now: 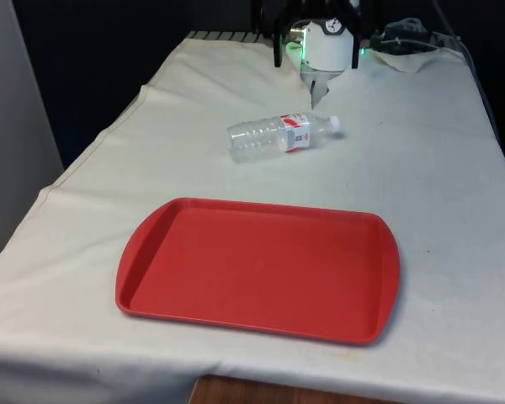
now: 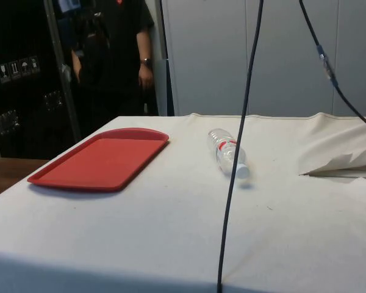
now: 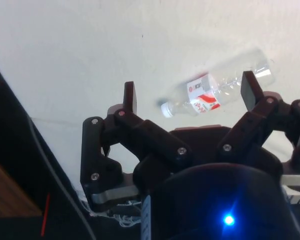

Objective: Place the bottle upright on the tray.

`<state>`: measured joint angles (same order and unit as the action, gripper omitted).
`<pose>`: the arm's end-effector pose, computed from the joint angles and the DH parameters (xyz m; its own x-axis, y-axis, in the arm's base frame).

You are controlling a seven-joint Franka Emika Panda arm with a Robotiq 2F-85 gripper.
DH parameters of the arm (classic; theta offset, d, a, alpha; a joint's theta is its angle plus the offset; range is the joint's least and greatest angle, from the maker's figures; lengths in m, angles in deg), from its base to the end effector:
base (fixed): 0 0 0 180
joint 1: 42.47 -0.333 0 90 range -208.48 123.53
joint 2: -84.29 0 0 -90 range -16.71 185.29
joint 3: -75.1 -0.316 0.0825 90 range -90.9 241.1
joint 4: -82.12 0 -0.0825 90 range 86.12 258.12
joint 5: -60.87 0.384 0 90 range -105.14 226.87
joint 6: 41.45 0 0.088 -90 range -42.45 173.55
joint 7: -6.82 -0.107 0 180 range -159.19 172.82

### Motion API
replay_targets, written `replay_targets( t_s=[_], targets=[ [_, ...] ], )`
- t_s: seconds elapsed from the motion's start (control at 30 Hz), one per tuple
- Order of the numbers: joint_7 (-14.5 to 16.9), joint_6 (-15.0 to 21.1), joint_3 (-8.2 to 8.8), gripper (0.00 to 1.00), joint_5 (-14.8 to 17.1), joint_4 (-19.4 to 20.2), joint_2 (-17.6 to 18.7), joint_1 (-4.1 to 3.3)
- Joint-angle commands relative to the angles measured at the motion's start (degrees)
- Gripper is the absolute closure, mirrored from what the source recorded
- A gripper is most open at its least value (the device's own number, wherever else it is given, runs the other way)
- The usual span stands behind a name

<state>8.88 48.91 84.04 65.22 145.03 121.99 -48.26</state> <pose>0.7184 0.0006 0.4254 0.9851 -0.0033 -0.1719 -0.0009 -0.9999 0.0143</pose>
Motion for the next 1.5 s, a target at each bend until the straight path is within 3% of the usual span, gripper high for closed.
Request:
replay_targets(
  t_s=[0.0,0.23,0.27,0.3,0.53,0.57,0.6,0.83,0.87,0.9,1.13,1.17,1.2,1.43,1.47],
  targets=[
    [-0.17,1.95,0.17,0.00,-0.34,2.52,-1.66,-0.40],
    [-0.23,5.04,0.17,0.00,-0.80,5.84,-2.01,-0.63],
    [0.00,3.15,0.00,0.00,-0.34,2.98,-0.06,-0.17],
    [-0.23,5.39,0.23,0.00,-0.86,6.19,-2.06,-0.63],
    [-0.17,7.79,0.17,0.00,-1.55,8.88,-2.12,-0.80],
    [0.00,5.96,0.00,0.00,-1.15,5.96,-0.11,-0.40],
    [-0.17,8.08,0.17,0.00,-1.66,9.17,-2.12,-0.86],
    [-0.23,10.03,0.17,0.00,-2.58,11.40,-2.01,-1.09],
    [0.00,8.14,0.00,0.00,-2.23,8.71,-0.17,-0.63],
    [-0.23,10.31,0.17,0.00,-2.69,11.75,-2.01,-1.09],
    [-0.40,14.09,0.17,0.00,-3.21,14.61,-2.18,-1.26],
    [-0.06,11.29,0.00,0.00,-2.75,11.34,-0.29,-0.80],
    [-0.40,14.09,0.17,0.00,-3.21,14.61,-2.18,-1.26],
    [-0.46,17.82,0.17,0.00,-3.32,17.02,-2.64,-1.32],
    [-0.11,15.76,0.00,0.00,-2.92,14.27,-0.74,-0.92]
  ],
)
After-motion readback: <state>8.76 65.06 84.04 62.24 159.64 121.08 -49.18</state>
